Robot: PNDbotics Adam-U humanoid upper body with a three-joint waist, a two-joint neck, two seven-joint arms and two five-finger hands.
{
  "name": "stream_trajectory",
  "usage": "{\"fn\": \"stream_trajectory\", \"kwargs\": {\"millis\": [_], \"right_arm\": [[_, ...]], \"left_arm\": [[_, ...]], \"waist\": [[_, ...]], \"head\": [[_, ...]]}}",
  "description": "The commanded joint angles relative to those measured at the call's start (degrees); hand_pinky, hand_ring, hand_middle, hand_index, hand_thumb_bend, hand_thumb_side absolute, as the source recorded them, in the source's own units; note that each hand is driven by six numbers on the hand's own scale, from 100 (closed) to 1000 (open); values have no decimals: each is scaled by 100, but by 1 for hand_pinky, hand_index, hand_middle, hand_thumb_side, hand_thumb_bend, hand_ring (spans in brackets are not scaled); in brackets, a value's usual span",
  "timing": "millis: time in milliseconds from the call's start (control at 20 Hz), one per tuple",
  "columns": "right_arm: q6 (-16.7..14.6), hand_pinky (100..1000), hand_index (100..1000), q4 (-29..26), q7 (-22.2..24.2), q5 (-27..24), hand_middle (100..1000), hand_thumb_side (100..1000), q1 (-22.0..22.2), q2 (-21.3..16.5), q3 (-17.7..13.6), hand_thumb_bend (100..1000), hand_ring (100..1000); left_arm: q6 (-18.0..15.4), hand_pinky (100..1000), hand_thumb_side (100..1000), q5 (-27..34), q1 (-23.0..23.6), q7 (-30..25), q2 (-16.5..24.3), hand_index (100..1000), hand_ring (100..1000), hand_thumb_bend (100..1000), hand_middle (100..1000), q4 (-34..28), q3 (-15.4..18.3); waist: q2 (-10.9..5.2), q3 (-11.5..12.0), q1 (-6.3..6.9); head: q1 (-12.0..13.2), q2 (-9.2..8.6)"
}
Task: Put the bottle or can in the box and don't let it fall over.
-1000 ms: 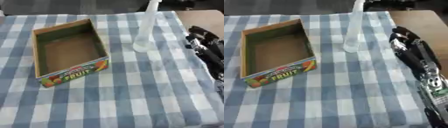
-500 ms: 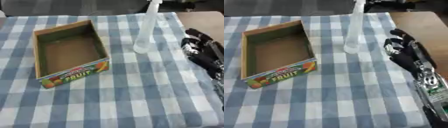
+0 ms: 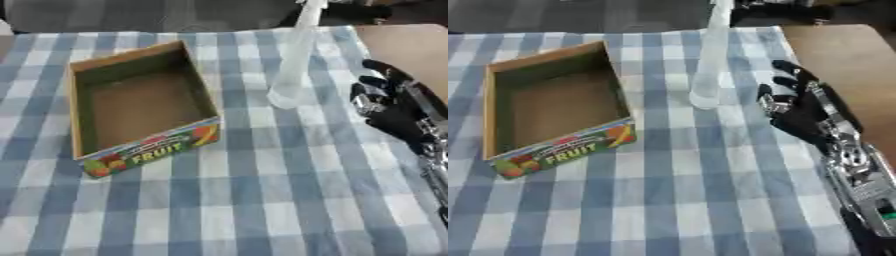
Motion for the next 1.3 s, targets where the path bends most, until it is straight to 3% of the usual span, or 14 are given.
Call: {"fn": "stream_trajectory", "kwargs": {"millis": [50, 700, 850, 1200, 1300], "right_arm": [[34, 829, 942, 3, 53, 87, 1000, 421, -107, -126, -10, 100, 969], [33, 831, 930, 229, 116, 93, 1000, 438, -457, -79, 35, 100, 971], [52, 829, 918, 295, 83, 19, 1000, 338, -593, -92, 51, 113, 970], [19, 834, 917, 444, 158, -448, 1000, 216, -901, -114, 74, 174, 976], [-19, 835, 919, 487, 217, -554, 1000, 235, -960, -115, 72, 169, 977]], "left_arm": [[-2, 1000, 408, 13, -58, -23, 104, 757, 504, 760, 588, -109, 13], [-13, 1000, 408, 25, -76, -52, 93, 758, 504, 753, 587, -99, -3], [-17, 1000, 408, 29, -83, -59, 92, 758, 504, 752, 587, -96, -7], [-22, 1000, 408, 39, -97, -79, 85, 758, 503, 748, 587, -91, -19], [-21, 1000, 409, 41, -101, -84, 83, 759, 503, 747, 587, -91, -22]], "waist": [[-43, 13, 10], [24, 53, 40], [40, 77, 49], [76, 115, 52], [82, 120, 50]], "head": [[-10, -97], [-9, -161], [-17, -171], [-24, -210], [-12, -225]]}}
